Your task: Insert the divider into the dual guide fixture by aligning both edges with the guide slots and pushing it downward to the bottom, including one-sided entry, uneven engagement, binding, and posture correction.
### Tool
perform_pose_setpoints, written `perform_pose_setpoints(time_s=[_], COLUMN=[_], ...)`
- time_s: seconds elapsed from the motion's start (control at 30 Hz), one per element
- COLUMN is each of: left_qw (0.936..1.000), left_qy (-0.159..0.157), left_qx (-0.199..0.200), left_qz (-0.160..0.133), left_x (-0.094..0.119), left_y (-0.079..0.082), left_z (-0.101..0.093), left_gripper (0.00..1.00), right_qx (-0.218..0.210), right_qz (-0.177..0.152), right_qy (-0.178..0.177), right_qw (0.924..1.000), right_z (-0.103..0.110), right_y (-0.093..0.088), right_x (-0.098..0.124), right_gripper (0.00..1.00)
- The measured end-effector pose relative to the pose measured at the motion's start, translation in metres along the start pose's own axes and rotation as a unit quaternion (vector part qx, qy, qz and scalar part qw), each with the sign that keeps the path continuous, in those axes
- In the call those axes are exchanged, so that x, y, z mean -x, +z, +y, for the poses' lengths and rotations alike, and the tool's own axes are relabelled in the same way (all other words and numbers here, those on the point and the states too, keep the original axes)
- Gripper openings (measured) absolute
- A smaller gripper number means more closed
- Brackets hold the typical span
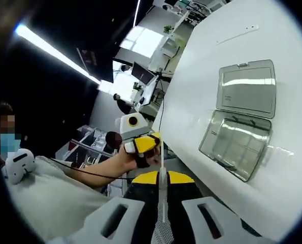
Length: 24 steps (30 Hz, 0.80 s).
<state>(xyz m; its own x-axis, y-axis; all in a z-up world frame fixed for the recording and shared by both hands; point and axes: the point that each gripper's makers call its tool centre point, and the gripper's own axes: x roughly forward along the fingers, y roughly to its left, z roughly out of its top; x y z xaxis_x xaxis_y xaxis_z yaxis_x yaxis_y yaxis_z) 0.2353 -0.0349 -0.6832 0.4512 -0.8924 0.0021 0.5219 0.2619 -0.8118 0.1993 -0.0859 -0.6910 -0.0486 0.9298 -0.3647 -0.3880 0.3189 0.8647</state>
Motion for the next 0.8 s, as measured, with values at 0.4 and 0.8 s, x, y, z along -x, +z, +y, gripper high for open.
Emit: perform_pose_setpoints(time_s=[0.4,0.8], left_qw=[0.9687,0.9196], left_qy=[0.157,0.251], left_qx=[-0.188,-0.291], left_qz=[0.041,0.081], left_x=[0.026,0.044], left_y=[0.001,-0.010], left_z=[0.032,0.053], left_gripper=[0.06,0.21], right_qx=[-0.032,-0.027], right_qz=[0.018,0.013], right_qy=[-0.111,-0.222], right_qw=[0.9931,0.9746], right_z=[-0.036,-0.060], right_y=[0.000,0.017], right_x=[-0.008,-0.012], right_gripper=[0.00,0.00])
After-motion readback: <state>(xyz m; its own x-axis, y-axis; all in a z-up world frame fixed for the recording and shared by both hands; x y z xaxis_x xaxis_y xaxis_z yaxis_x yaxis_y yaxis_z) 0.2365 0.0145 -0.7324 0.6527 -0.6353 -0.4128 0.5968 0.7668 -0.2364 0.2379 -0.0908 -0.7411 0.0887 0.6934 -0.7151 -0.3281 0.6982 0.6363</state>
